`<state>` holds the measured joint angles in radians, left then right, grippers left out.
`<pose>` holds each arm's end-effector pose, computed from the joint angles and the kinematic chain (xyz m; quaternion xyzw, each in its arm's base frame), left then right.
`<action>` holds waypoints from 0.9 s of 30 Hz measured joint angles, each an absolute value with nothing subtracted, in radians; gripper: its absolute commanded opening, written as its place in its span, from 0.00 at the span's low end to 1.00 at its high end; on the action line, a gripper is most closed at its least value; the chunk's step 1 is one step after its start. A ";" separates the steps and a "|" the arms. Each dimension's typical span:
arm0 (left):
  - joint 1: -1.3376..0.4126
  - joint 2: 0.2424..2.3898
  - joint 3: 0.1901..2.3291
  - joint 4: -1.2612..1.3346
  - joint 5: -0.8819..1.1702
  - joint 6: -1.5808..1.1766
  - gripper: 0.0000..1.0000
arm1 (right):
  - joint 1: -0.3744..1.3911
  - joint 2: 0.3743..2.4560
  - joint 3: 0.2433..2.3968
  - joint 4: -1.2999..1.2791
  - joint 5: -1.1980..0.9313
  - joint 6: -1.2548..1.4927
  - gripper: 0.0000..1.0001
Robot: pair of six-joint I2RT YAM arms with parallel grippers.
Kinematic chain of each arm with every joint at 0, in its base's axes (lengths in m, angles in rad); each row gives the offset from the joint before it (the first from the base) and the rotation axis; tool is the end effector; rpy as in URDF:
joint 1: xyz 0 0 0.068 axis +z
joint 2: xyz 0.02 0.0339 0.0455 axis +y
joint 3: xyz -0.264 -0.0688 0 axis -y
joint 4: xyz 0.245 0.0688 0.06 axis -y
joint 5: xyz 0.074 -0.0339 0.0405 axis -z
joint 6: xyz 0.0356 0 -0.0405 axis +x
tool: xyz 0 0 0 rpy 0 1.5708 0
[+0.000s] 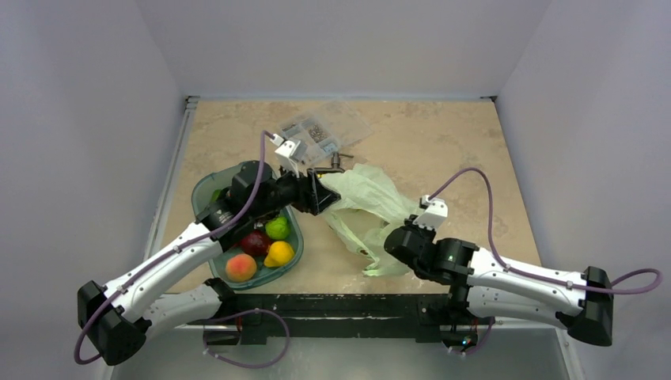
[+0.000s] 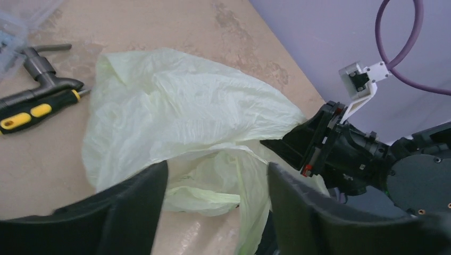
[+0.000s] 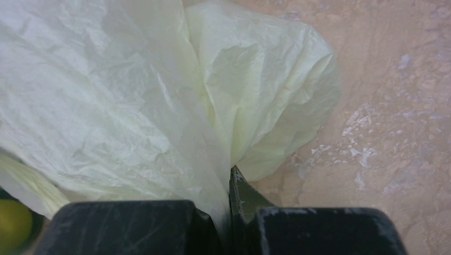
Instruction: Take the fake fruits out of the plastic bag
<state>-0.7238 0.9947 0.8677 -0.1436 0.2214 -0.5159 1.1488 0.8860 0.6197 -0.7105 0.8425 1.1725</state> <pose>0.1683 -0.1592 0.3343 0.1486 0.7799 -0.4210 0.4386 0.0897 0.1349 0.2304 0.1300 0.8711 0.0890 0.4651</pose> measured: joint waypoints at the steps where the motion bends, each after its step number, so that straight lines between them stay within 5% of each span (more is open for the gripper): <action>1: -0.722 0.994 0.867 -0.131 0.220 -0.525 0.82 | 1.149 0.870 0.620 -0.735 0.859 1.192 0.00; 6: -0.720 0.974 0.810 0.024 0.121 -0.606 0.87 | 1.147 0.820 0.618 -0.731 0.888 1.169 0.00; 12: -0.716 0.961 0.793 0.060 -0.003 -0.633 0.67 | 1.147 0.837 0.617 -0.662 0.876 1.113 0.00; 20: -0.734 0.953 0.858 0.066 0.440 -0.608 0.51 | 1.147 0.861 0.595 -0.541 0.797 1.010 0.00; 27: -0.964 0.964 0.729 0.111 0.431 -0.559 0.40 | 1.147 0.840 0.565 -0.447 0.728 0.933 0.00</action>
<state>-0.9642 0.9638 0.7292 0.1112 0.4313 -0.5587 1.1465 0.8402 0.5648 -0.4465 0.7277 0.9325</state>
